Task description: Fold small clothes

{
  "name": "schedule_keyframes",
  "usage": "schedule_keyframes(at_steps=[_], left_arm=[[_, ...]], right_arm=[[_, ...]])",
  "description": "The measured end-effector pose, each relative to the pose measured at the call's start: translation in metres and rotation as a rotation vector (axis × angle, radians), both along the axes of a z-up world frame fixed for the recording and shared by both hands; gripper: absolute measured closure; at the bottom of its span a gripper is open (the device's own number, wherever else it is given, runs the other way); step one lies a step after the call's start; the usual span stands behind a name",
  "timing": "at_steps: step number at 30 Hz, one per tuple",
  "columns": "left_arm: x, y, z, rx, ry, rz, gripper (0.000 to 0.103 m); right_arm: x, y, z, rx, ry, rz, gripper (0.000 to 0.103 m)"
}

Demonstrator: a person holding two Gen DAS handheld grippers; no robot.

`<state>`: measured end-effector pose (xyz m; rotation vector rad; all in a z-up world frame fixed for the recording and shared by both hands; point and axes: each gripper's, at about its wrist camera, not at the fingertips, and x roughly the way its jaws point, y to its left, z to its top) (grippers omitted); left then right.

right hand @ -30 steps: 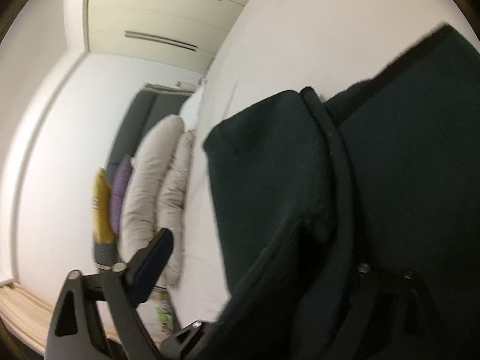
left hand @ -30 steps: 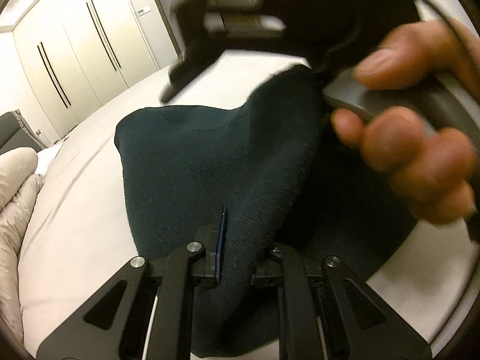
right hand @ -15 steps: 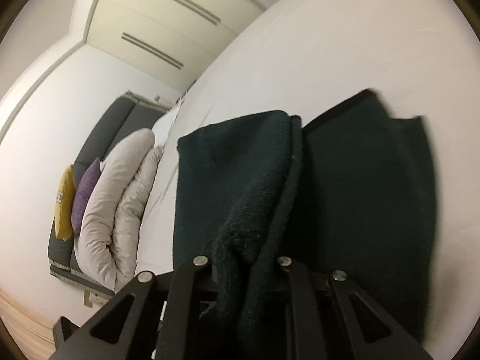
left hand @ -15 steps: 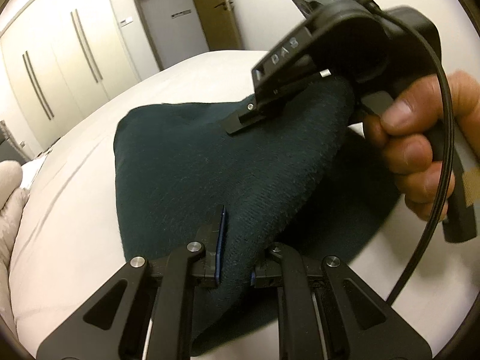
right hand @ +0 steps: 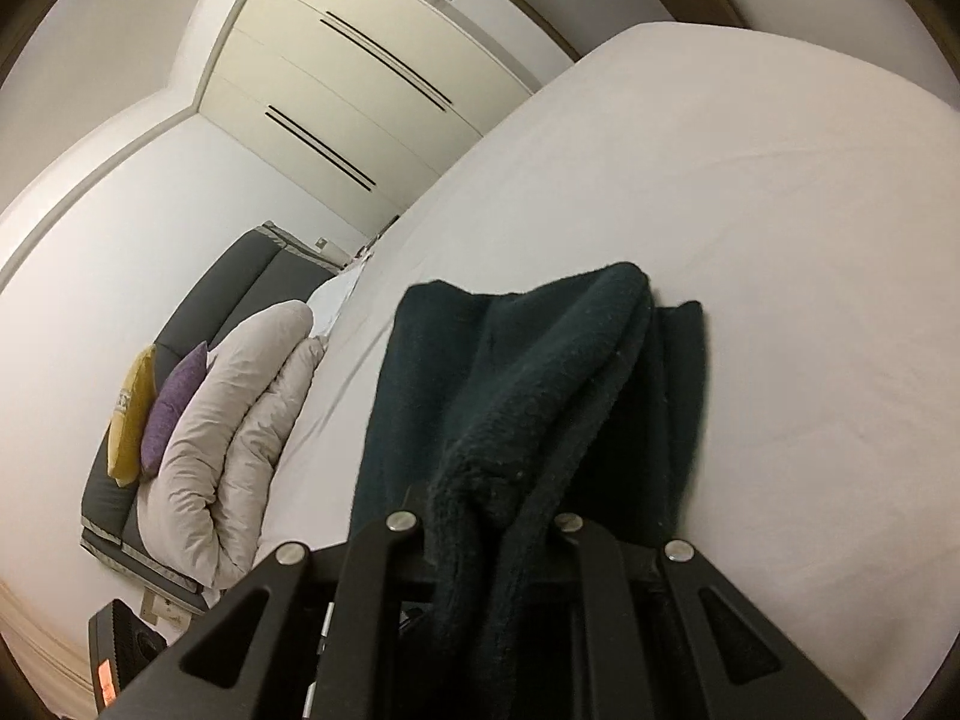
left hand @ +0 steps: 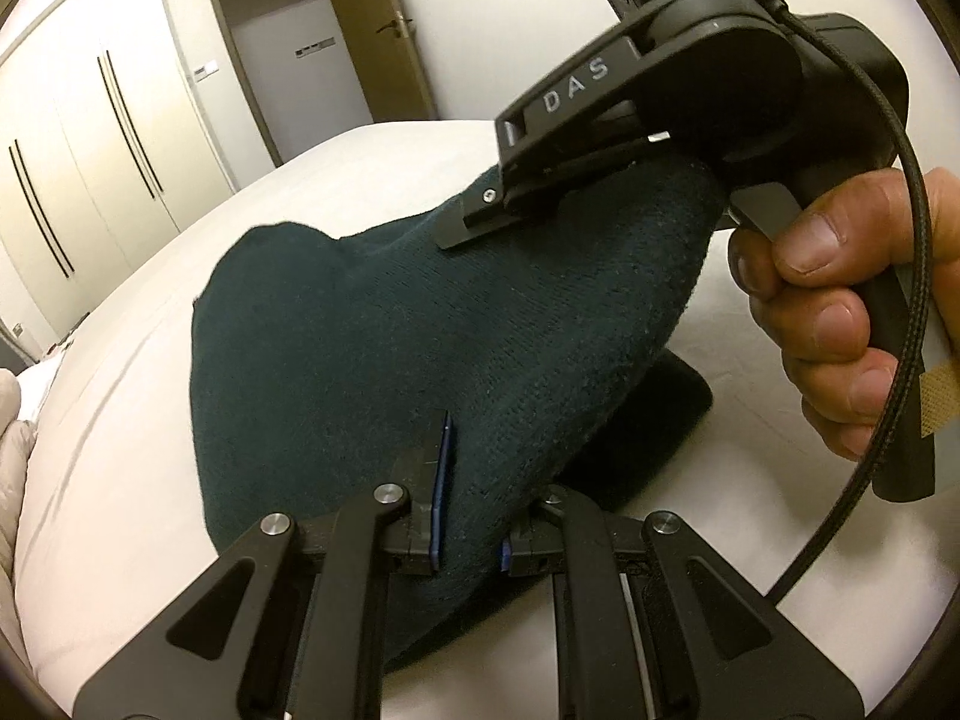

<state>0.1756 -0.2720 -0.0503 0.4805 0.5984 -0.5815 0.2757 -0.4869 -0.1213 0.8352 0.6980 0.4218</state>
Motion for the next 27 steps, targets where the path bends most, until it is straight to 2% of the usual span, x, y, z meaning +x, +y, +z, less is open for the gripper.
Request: schedule_keyframes(at_steps=[2, 4, 5, 7, 10, 13, 14, 16, 19, 21, 23, 24, 25, 26, 27], left_arm=[[0.004, 0.014, -0.010, 0.014, 0.011, -0.002, 0.092], [0.025, 0.019, -0.027, 0.043, 0.052, 0.005, 0.092], [0.028, 0.021, -0.033, 0.049, 0.071, 0.009, 0.092], [0.028, 0.030, -0.033, 0.031, 0.069, 0.007, 0.091], [0.030, 0.042, -0.025, 0.000, 0.112, -0.009, 0.090], [0.031, 0.072, -0.012, -0.104, 0.161, -0.028, 0.088], [0.030, 0.070, -0.002, -0.132, 0.174, -0.032, 0.088], [0.031, 0.089, 0.008, -0.187, 0.168, -0.036, 0.088], [0.036, 0.111, 0.016, -0.251, 0.184, -0.026, 0.087], [0.041, 0.117, 0.027, -0.263, 0.206, -0.007, 0.084], [0.062, 0.126, 0.034, -0.294, 0.236, -0.007, 0.084], [0.060, 0.134, 0.039, -0.322, 0.276, -0.046, 0.084], [0.041, 0.133, 0.047, -0.327, 0.293, -0.085, 0.082], [0.037, 0.136, 0.047, -0.300, 0.309, -0.132, 0.074], [0.031, 0.131, 0.044, -0.260, 0.315, -0.153, 0.070]], right_arm=[[-0.002, 0.001, -0.017, 0.011, 0.043, -0.007, 0.088], [0.004, 0.005, -0.041, -0.011, 0.113, 0.007, 0.088], [0.006, 0.007, -0.047, -0.003, 0.114, 0.008, 0.091], [0.006, 0.004, -0.050, 0.040, 0.108, -0.002, 0.092], [0.006, 0.006, -0.040, 0.000, 0.103, 0.001, 0.091], [0.002, 0.003, -0.032, -0.008, 0.090, -0.004, 0.089], [0.001, 0.002, -0.033, -0.003, 0.095, -0.005, 0.089], [0.002, 0.010, -0.039, 0.009, 0.111, 0.001, 0.089], [0.000, 0.005, -0.052, 0.108, 0.113, 0.008, 0.090], [-0.005, 0.003, -0.047, 0.117, 0.120, 0.008, 0.081], [-0.013, 0.001, -0.036, 0.070, 0.120, 0.000, 0.075], [-0.016, -0.001, -0.033, 0.050, 0.114, -0.006, 0.071], [-0.020, -0.004, -0.029, 0.025, 0.111, -0.017, 0.069], [-0.023, -0.007, -0.027, 0.006, 0.119, -0.029, 0.067], [-0.024, -0.010, -0.026, -0.014, 0.139, -0.046, 0.060]])
